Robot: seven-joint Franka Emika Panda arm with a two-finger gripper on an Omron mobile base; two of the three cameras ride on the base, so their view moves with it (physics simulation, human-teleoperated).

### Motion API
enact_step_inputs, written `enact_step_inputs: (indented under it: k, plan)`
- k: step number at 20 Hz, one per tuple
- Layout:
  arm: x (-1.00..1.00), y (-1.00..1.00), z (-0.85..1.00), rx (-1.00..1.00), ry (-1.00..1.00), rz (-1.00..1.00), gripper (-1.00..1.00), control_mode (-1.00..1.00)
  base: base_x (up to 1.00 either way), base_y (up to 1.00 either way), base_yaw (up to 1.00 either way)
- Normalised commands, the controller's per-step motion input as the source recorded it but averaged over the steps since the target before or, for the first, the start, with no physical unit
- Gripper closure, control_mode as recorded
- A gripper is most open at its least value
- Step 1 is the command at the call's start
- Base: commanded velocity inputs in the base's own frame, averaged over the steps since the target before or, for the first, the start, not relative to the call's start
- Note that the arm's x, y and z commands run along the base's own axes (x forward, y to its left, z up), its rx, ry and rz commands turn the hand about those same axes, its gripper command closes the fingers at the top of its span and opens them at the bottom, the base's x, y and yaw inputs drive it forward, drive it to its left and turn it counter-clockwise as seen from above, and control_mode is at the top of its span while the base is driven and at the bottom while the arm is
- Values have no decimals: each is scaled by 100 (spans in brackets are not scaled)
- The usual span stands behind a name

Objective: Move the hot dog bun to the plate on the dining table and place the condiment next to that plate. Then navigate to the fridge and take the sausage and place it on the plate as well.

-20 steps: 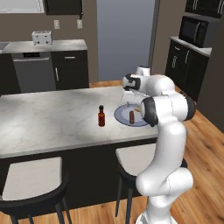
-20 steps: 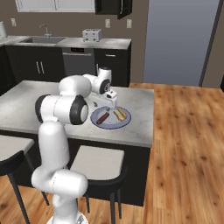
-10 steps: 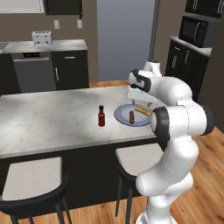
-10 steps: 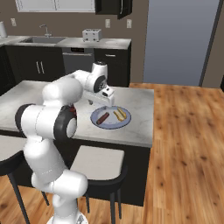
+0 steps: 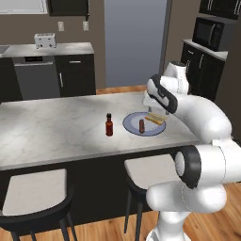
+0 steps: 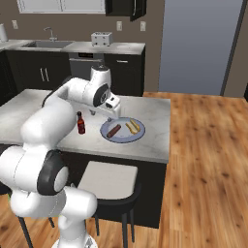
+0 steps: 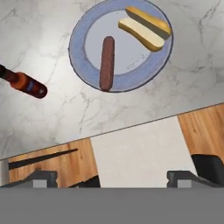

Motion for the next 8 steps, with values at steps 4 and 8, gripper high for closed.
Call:
enact_step_inputs:
  k: [4,8]
  plan:
    - [-72,2,59,0,-12,0,-100,-100,0,0,0]
    - [-70,4,55,0,-14,0,-100,-100,0,0,0]
